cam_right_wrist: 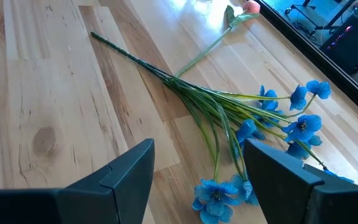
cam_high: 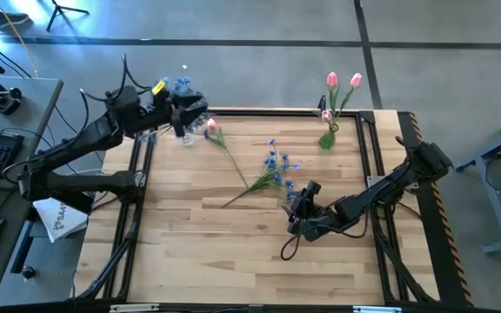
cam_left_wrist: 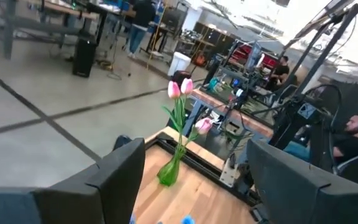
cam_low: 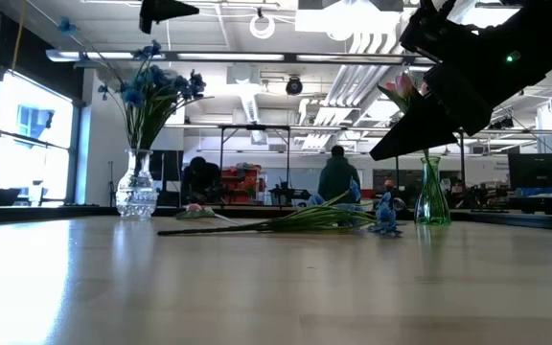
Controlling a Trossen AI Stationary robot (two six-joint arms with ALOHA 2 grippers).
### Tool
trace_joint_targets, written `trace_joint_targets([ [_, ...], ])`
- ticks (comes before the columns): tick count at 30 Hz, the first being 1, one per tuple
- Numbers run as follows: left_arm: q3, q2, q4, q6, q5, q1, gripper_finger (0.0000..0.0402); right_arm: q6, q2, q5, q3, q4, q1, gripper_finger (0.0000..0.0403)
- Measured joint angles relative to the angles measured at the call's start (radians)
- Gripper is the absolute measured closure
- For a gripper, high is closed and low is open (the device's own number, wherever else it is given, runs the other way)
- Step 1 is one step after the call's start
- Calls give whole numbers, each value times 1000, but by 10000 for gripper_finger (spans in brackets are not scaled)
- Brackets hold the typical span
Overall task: Sort flowers into vase by color
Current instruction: Put the pink tulip in the green vase
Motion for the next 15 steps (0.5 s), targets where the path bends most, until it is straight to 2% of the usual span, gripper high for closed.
trace_joint_targets([
  [4,5,-32,-34,55,-62,-3,161,-1,0,0,0,0,0,160],
  [7,61,-52,-117,99,-77,-3,187,-1,0,0,0,0,0,160],
  [11,211,-64,-362,160,-113,-20,227,-2,0,0,0,3,0,160],
  [15,330,-54,-687,145,-295,-71,263,-2,0,0,0,15,0,160],
])
